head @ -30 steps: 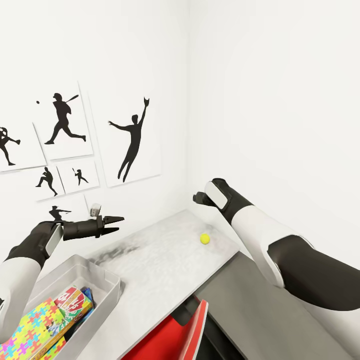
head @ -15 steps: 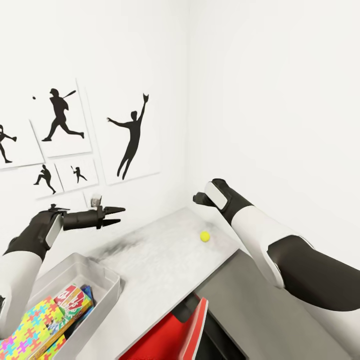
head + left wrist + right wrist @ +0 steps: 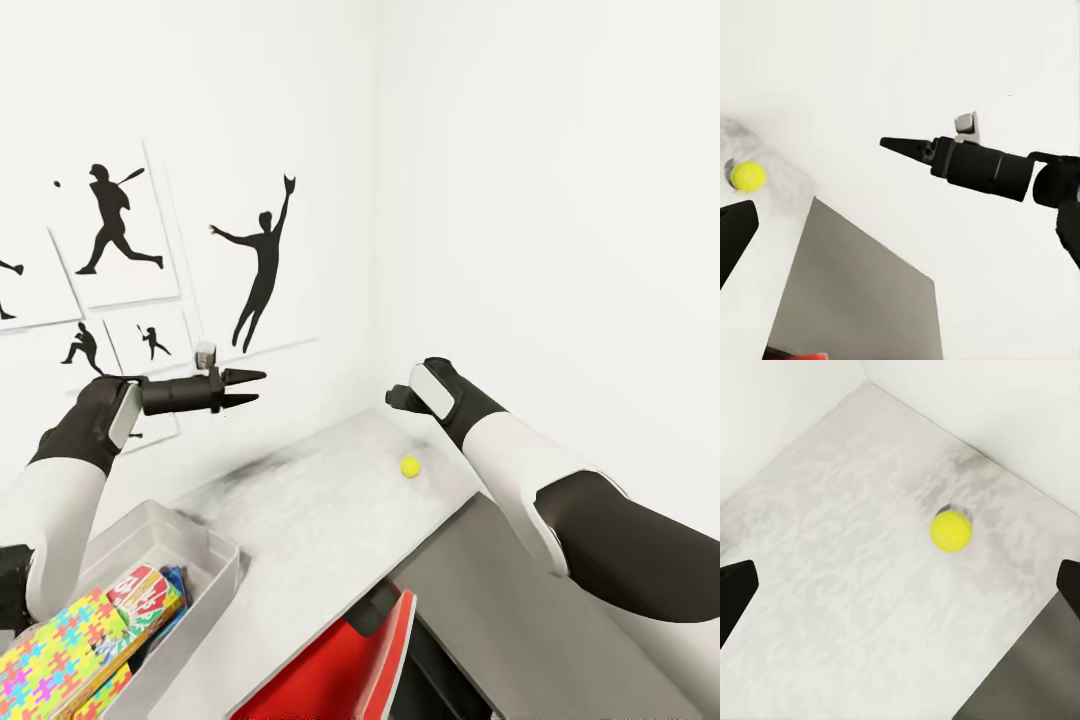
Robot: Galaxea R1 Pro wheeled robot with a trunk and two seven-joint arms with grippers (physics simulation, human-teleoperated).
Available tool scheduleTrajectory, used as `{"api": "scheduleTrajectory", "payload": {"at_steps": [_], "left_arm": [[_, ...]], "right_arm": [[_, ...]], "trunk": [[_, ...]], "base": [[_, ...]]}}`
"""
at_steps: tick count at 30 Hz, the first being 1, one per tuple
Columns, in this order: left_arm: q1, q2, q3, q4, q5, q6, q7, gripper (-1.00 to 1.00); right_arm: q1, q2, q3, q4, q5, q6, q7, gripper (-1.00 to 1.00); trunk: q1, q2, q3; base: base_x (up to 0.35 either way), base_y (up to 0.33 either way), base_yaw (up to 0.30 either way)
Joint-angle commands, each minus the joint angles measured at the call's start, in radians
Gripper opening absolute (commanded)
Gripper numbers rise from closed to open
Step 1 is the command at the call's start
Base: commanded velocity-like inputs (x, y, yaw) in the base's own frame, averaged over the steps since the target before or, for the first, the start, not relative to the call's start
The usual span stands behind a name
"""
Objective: Put all the toys in the child's room - the three board games (two on the bed and one on the table), the two jigsaw puzzles on the table, and the tennis ball on the table - inside the toy box on the table in the child's room.
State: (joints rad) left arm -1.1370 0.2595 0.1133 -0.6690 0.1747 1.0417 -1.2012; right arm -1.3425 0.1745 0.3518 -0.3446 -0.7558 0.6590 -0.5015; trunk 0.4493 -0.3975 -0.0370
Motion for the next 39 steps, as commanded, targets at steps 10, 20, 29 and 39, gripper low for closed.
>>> {"api": "scheduleTrajectory", "payload": {"at_steps": [10, 20, 29, 39], "left_arm": [[-0.119, -0.013, -0.044, 0.032, 0.003, 0.006, -0.012, 1.00], [-0.208, -0.036, -0.055, 0.133, 0.002, 0.006, -0.014, 1.00], [-0.217, -0.094, -0.217, 0.146, 0.001, 0.006, -0.098, 1.00], [-0.264, -0.160, -0.533, 0.129, -0.001, 0.006, -0.370, 1.00]], "right_arm": [[-0.001, 0.000, 0.007, -0.008, -0.007, 0.004, -0.010, 1.00], [-0.001, 0.000, 0.007, -0.011, -0.007, 0.004, -0.011, 1.00], [-0.001, 0.000, 0.007, -0.012, -0.006, 0.004, -0.010, 1.00], [-0.001, 0.000, 0.007, -0.013, -0.007, 0.004, -0.006, 1.00]], "trunk": [[0.001, -0.003, -0.019], [0.001, -0.003, -0.035], [0.001, -0.003, -0.050], [0.001, -0.003, -0.067]], "base": [[0.000, 0.000, 0.000], [0.000, 0.000, 0.000], [0.000, 0.000, 0.000], [0.000, 0.000, 0.000]]}}
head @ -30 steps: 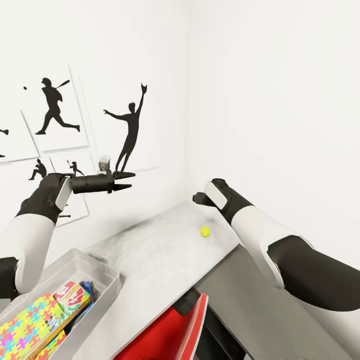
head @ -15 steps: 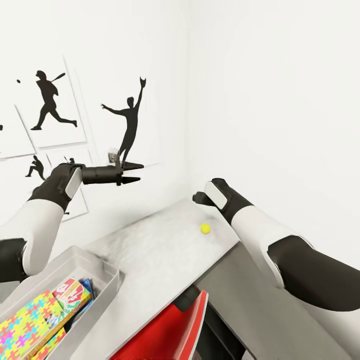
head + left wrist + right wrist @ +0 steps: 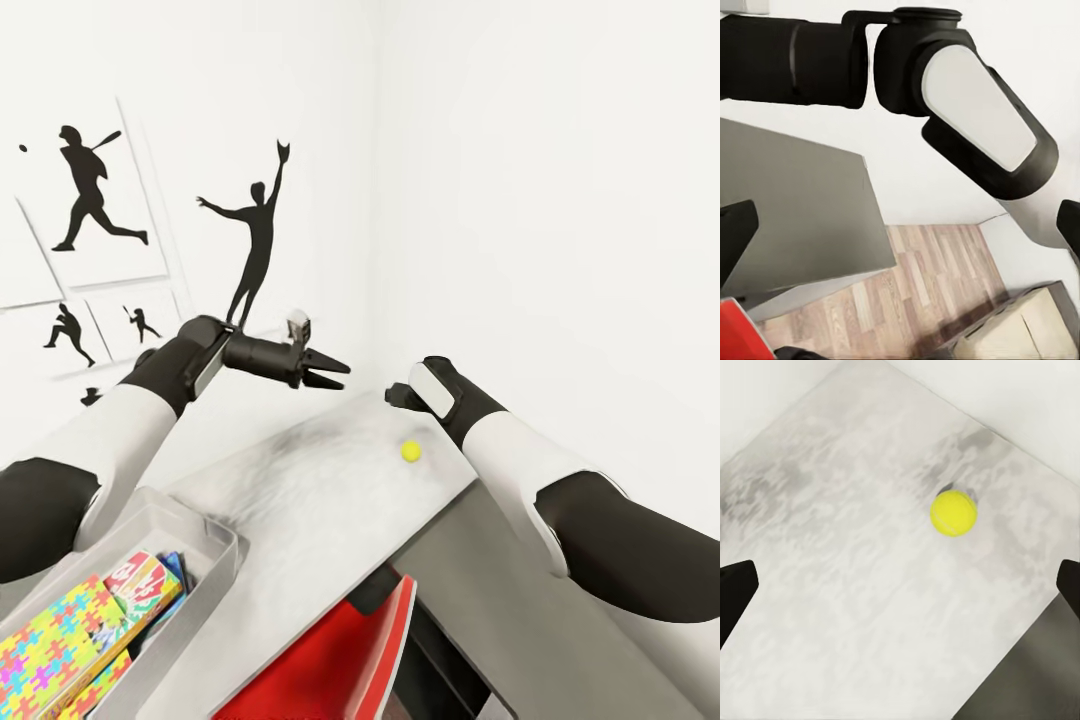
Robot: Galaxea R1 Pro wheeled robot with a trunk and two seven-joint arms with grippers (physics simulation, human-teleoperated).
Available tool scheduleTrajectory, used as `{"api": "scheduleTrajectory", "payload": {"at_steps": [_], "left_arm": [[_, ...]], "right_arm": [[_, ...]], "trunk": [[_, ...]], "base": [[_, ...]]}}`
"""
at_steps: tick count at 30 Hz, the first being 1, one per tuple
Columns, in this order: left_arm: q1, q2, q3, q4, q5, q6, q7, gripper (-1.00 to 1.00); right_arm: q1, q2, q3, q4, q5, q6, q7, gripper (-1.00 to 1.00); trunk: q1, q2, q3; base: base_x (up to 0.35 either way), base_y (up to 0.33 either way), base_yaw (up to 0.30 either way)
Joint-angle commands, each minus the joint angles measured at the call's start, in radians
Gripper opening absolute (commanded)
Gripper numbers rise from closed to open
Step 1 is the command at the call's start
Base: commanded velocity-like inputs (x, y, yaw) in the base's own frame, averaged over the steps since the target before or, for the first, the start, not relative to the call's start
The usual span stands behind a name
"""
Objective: Put all the toys in the child's room - the three board games (two on the bed and one on the table), the two jigsaw puzzles on the table, and the tennis ball on the table - inside the toy box on the table in the child's room.
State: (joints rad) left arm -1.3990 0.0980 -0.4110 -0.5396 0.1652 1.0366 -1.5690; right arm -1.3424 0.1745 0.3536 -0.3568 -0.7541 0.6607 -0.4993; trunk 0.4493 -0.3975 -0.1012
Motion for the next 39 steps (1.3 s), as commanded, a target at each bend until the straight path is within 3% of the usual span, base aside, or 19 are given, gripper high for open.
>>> {"api": "scheduleTrajectory", "payload": {"at_steps": [1, 9, 39], "left_arm": [[-0.004, 0.000, -0.015, -0.001, 0.009, 0.011, -0.002, 1.00], [-0.018, -0.011, -0.038, -0.007, 0.011, 0.011, -0.002, 1.00], [-0.037, -0.009, -0.034, -0.008, 0.014, 0.011, -0.002, 1.00]], "right_arm": [[-0.001, 0.000, 0.005, -0.001, -0.008, 0.002, -0.008, 1.00], [-0.001, 0.000, 0.005, -0.001, -0.006, 0.001, -0.006, 1.00], [-0.001, 0.000, 0.005, -0.001, -0.003, 0.003, -0.004, 1.00]], "trunk": [[0.001, -0.002, -0.004], [0.001, -0.002, -0.017], [0.001, -0.002, -0.066]], "base": [[0.000, 0.000, 0.000], [0.000, 0.000, 0.000], [0.000, 0.000, 0.000]]}}
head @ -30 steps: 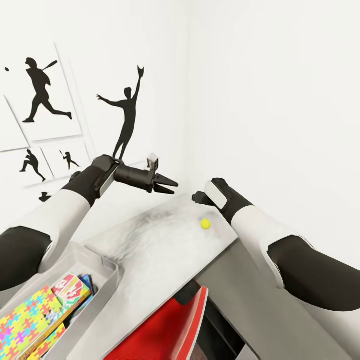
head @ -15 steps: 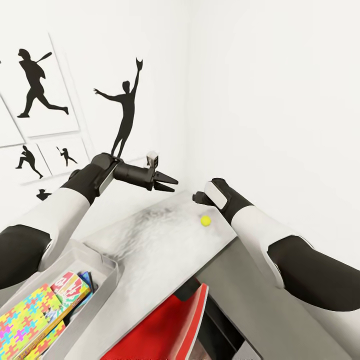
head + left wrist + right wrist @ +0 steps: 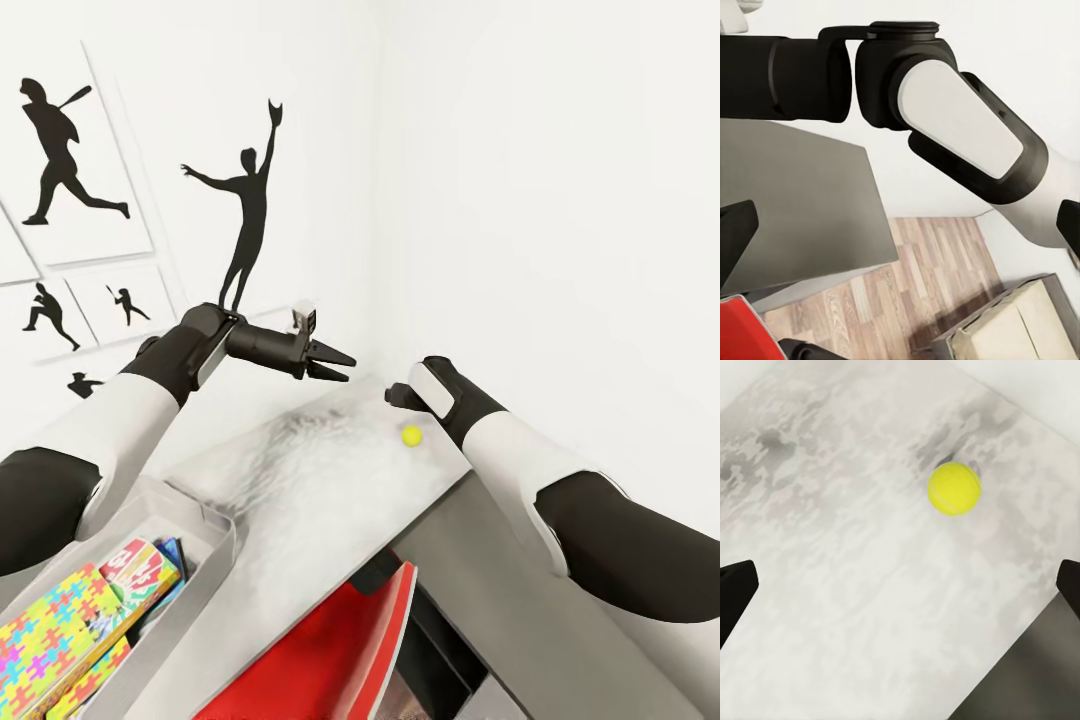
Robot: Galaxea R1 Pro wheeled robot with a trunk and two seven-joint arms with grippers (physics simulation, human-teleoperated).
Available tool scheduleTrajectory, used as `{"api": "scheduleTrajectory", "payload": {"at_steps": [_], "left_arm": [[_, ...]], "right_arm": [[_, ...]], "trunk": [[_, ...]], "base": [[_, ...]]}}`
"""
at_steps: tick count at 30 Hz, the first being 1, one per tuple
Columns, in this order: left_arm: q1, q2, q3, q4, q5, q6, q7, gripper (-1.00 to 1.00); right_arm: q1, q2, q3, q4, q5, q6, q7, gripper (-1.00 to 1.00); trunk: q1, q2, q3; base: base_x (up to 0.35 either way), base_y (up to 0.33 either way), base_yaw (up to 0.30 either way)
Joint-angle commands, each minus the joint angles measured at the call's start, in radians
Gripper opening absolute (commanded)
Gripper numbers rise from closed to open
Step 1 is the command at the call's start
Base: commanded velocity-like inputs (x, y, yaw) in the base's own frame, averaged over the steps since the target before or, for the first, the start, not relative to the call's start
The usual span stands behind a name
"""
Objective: Put all the toys in the child's room - the three board games (two on the bed and one on the table), the two jigsaw puzzles on the table, and the tennis ball on the table - inside the toy box on the table in the child's room.
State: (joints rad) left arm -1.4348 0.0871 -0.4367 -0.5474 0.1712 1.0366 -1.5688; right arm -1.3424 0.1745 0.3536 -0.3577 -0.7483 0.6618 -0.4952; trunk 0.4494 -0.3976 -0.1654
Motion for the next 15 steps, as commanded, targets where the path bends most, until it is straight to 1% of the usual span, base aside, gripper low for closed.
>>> {"api": "scheduleTrajectory", "payload": {"at_steps": [1, 15], "left_arm": [[-0.001, 0.002, -0.008, 0.000, 0.009, 0.011, -0.002, 1.00], [-0.002, 0.004, -0.008, -0.001, 0.008, 0.011, -0.002, 1.00]], "right_arm": [[-0.001, 0.000, 0.005, -0.001, -0.008, 0.002, -0.008, 1.00], [-0.003, 0.000, 0.005, -0.014, -0.009, 0.007, -0.008, 1.00]], "trunk": [[0.001, -0.002, -0.004], [0.001, -0.002, -0.027]], "base": [[0.000, 0.000, 0.000], [0.000, 0.000, 0.000]]}}
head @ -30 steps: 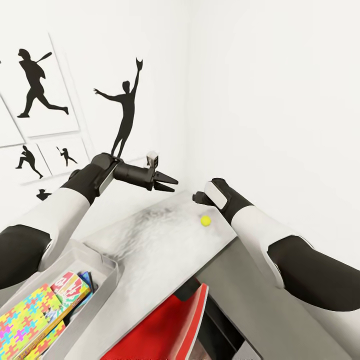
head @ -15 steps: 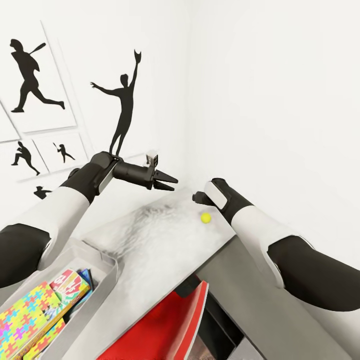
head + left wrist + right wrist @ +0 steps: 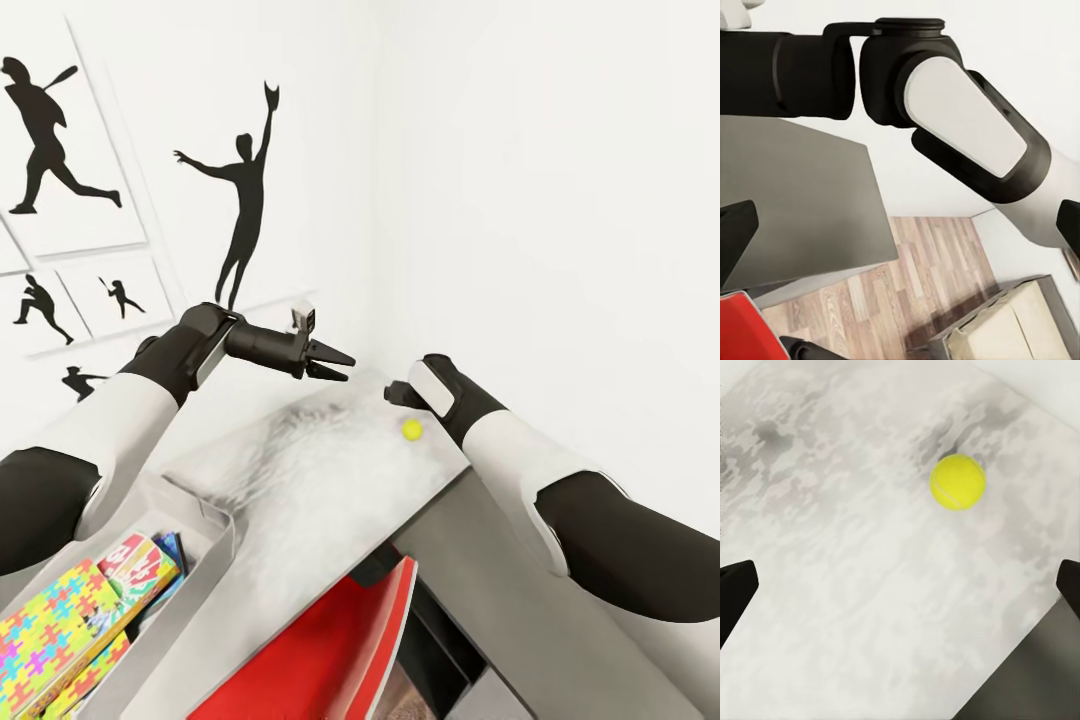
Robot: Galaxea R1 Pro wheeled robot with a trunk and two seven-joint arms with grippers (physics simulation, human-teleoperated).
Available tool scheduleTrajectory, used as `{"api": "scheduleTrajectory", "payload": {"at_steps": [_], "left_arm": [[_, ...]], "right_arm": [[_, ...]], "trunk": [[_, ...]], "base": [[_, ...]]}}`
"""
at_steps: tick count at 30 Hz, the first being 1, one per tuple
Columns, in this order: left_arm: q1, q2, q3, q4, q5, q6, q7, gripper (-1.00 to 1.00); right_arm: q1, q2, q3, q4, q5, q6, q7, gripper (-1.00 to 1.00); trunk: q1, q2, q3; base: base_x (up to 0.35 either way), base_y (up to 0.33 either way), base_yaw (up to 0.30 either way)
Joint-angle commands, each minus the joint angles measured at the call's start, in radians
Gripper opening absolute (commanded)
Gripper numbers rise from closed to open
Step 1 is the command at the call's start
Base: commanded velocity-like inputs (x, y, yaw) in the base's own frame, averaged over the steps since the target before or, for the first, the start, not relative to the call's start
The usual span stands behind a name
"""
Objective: Put all the toys in the child's room - the three board games (two on the bed and one on the table), the two jigsaw puzzles on the table, and the tennis ball on the table - inside the toy box on the table in the child's room.
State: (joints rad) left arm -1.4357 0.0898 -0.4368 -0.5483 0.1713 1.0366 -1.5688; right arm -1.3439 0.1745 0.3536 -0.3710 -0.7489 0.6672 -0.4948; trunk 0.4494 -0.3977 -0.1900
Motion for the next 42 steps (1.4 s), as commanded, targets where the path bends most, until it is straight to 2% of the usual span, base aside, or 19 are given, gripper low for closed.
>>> {"api": "scheduleTrajectory", "payload": {"at_steps": [1, 11, 32, 42], "left_arm": [[-0.002, 0.002, -0.008, 0.000, 0.008, 0.011, -0.002, 1.00], [-0.002, 0.007, -0.009, -0.037, 0.008, 0.011, -0.002, 1.00], [-0.002, 0.010, -0.007, -0.044, 0.013, 0.011, -0.002, 1.00], [-0.002, 0.010, 0.032, -0.044, 0.022, 0.011, -0.002, 1.00]], "right_arm": [[-0.001, 0.000, 0.005, -0.001, -0.009, 0.002, -0.008, 1.00], [-0.001, 0.000, 0.004, -0.005, -0.009, 0.003, -0.008, 1.00], [-0.001, 0.000, 0.004, -0.005, -0.009, 0.002, -0.008, 1.00], [-0.001, 0.000, 0.004, -0.009, -0.009, 0.002, -0.008, 1.00]], "trunk": [[0.001, -0.002, -0.004], [0.001, -0.002, -0.020], [0.001, -0.002, -0.055], [0.001, -0.002, -0.071]], "base": [[0.000, 0.000, 0.000], [0.000, 0.000, 0.000], [0.000, 0.000, 0.000], [0.000, 0.000, 0.000]]}}
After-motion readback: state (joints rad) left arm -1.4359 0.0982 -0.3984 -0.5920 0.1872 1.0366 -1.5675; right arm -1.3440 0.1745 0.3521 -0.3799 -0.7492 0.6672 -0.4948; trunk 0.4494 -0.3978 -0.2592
